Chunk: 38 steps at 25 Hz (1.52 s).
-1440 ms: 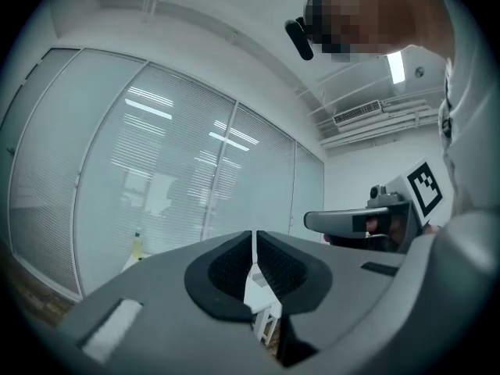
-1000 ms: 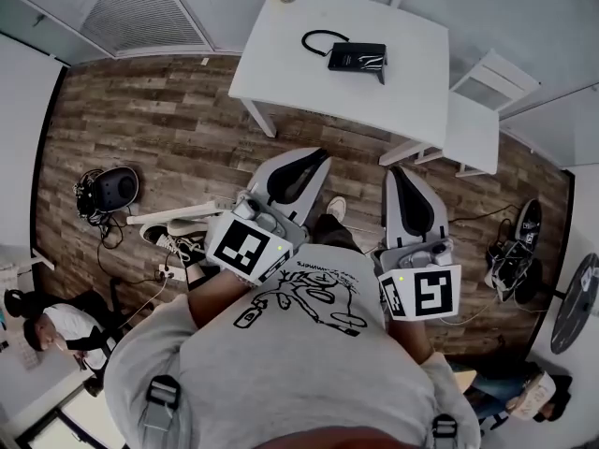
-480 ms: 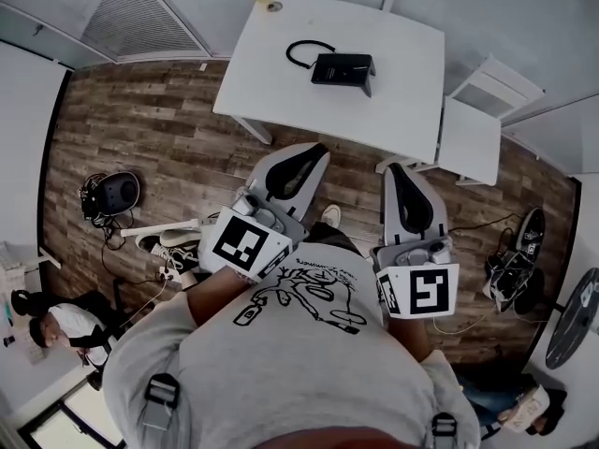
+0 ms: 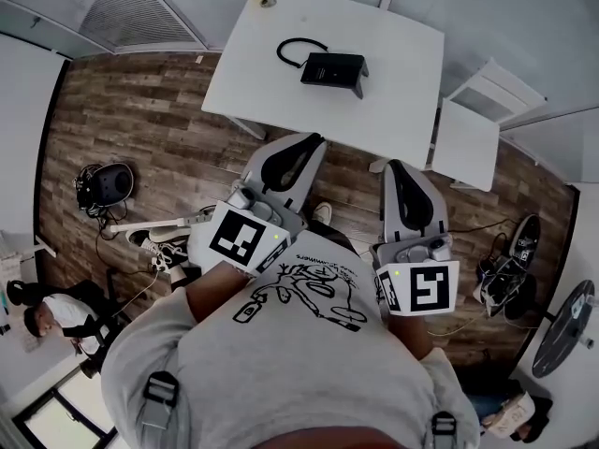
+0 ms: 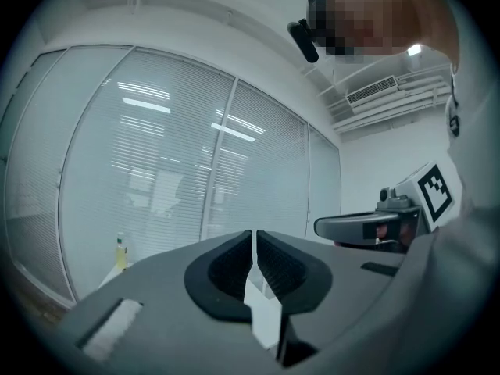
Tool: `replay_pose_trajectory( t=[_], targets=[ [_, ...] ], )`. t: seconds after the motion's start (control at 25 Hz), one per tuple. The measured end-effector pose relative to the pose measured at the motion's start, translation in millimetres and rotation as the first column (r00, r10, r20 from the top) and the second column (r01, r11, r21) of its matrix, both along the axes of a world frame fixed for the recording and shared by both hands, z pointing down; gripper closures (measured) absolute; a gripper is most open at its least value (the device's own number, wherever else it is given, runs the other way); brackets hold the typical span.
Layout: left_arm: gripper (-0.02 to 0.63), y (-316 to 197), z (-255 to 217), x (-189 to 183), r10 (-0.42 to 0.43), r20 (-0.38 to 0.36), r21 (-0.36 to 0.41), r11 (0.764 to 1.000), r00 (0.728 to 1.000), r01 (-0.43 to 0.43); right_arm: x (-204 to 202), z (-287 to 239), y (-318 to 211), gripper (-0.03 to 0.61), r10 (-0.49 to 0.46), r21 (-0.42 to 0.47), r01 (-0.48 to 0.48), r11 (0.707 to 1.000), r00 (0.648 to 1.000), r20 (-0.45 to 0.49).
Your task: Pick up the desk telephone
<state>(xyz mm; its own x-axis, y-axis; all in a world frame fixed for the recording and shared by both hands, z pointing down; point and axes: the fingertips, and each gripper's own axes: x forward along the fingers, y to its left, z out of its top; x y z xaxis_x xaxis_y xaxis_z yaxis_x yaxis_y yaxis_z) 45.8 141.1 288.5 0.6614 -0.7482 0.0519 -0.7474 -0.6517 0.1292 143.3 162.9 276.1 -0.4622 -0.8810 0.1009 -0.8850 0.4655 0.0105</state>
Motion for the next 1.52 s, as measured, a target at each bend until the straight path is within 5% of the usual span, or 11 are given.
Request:
replay_pose_trajectory(
  t=[0.56,1.52],
  targets=[
    [0.595,-55.2,2.7,-9.4,-0.013,-0.010,-0.006,1.000,1.000,0.013,-8.7,2.9,-54.4,0.571,-0.021,-0.010,0.021,1.000,1.000,0.000],
    [0.595,-260.6,9.1,-87.4,0.042,-0.060,-0.034,0.998,0.997,-0.045,-89.2,0.9,-259.4,0.571,0.019,-0.025,-0.020,0.999,0.999,-0.045]
  ],
)
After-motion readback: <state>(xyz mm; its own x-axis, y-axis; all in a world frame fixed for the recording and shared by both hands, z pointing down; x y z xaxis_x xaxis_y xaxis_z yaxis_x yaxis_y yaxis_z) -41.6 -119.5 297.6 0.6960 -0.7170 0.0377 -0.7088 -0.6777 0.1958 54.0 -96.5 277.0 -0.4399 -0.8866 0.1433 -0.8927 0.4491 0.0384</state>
